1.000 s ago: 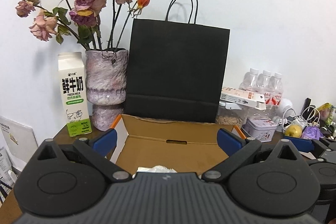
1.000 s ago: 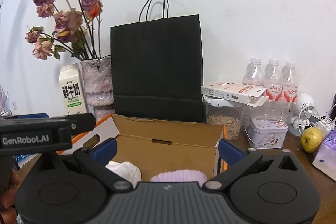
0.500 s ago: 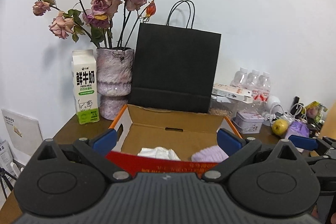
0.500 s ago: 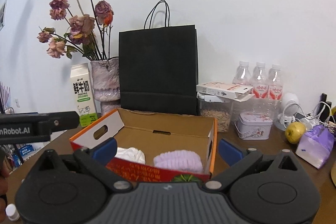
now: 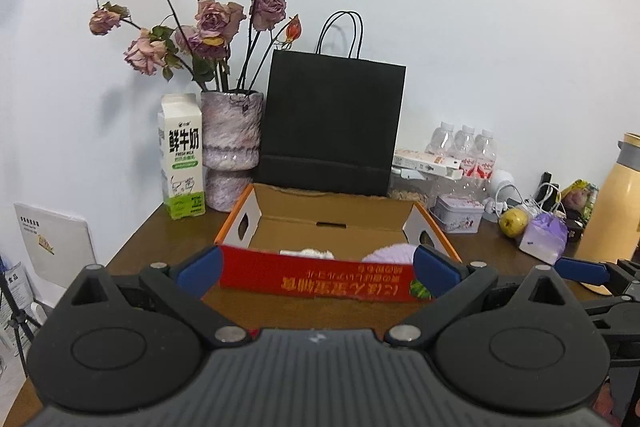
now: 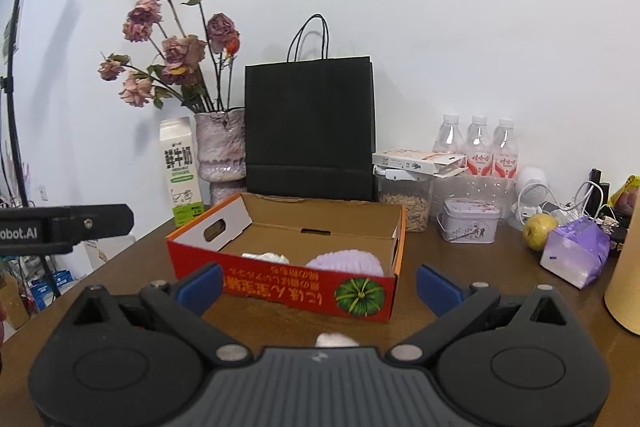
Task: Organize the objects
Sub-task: 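Move the left tool toward the white bottle cap while the right tool reaches the black cable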
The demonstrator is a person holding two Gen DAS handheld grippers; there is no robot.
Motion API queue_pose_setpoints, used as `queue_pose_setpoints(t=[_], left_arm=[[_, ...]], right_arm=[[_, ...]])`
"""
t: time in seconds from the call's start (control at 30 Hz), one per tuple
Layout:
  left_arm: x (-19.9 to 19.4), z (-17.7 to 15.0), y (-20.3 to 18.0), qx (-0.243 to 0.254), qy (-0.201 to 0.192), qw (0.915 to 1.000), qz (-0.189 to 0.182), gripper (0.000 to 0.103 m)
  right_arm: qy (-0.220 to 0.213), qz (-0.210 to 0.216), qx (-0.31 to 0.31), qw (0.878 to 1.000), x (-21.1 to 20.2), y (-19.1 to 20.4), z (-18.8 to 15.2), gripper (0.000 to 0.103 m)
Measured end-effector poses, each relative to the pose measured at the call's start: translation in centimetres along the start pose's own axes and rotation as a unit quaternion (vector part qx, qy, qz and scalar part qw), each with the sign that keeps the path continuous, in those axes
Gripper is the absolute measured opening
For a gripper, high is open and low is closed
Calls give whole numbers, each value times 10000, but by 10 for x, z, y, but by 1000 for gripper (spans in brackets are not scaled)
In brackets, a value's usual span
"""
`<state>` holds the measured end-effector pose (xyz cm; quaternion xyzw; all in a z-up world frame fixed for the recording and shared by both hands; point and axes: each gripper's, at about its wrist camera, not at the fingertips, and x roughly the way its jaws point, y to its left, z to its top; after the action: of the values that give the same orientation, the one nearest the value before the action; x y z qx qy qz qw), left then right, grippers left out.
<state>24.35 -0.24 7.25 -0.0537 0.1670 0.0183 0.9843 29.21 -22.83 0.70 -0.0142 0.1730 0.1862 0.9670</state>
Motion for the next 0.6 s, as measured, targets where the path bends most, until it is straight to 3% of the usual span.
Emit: queue_pose_setpoints(t=[0.6], left_arm=[[-51,-57,43,-162,356,9989,266,103]], right_arm=[[503,108,-168,9985,-43,21,-66,103]])
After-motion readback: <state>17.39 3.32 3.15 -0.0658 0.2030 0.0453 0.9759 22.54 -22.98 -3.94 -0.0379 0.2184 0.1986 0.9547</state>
